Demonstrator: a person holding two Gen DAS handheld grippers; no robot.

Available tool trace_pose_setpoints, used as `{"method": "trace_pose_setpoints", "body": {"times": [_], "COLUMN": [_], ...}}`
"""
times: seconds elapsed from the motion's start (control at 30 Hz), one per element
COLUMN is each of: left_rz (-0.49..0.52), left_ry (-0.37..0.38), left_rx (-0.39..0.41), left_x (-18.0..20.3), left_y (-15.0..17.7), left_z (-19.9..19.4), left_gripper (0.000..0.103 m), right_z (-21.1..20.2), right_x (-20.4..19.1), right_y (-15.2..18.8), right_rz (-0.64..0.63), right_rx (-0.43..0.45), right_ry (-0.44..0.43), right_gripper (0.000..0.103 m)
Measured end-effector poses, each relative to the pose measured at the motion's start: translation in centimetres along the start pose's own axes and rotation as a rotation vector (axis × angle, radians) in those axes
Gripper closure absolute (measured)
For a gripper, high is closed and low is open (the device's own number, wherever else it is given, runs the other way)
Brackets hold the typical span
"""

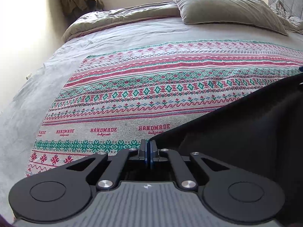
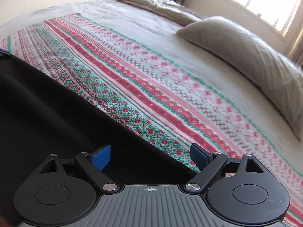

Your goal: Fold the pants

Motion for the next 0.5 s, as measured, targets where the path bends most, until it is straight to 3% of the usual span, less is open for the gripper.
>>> {"method": "trace_pose_setpoints", "body": {"times": [0.07, 0.13, 0.23, 0.3, 0.5], "left_rz": [-0.002, -0.003, -0.026, -0.066, -0.125], "left_ry": [-0.015, -0.04, -0.069, -0.069, -0.046], "left_rx": [0.012, 0.021, 0.041, 0.067, 0.167], "left_x": [0.2, 0.6, 0.9, 0.9, 0.4], "left_y": [0.2, 0.3, 0.1, -0.2, -0.6], "left_z": [-0.2, -0.4, -1.4, -3.1, -10.3], "left_gripper": [0.1, 0.1, 0.1, 0.1, 0.1], "right_z": [0.2, 0.1, -0.5, -1.2, -6.8], "right_x": [0.3, 0.2, -0.4, -0.9, -1.2], "right_y": [0.0, 0.0, -0.2, -0.3, -0.7], "right_rz": [0.053, 0.1, 0.117, 0.112, 0.139], "right_rx": [-0.002, 0.008, 0.018, 0.024, 0.134], "right_ry": [-0.091, -0.13, -0.101, -0.049, 0.041], "right_gripper": [0.055, 0.07, 0.091, 0.097, 0.1]}}
Point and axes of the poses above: each gripper's, at about its wrist camera, not at the fingertips, and z roughly the way its jaws point, x to its right, y to its underside, the point moved 4 cm from there along z, roughly the way its jaws point, and after that the axes turned 6 degrees about -z, right-handed, at the moved point
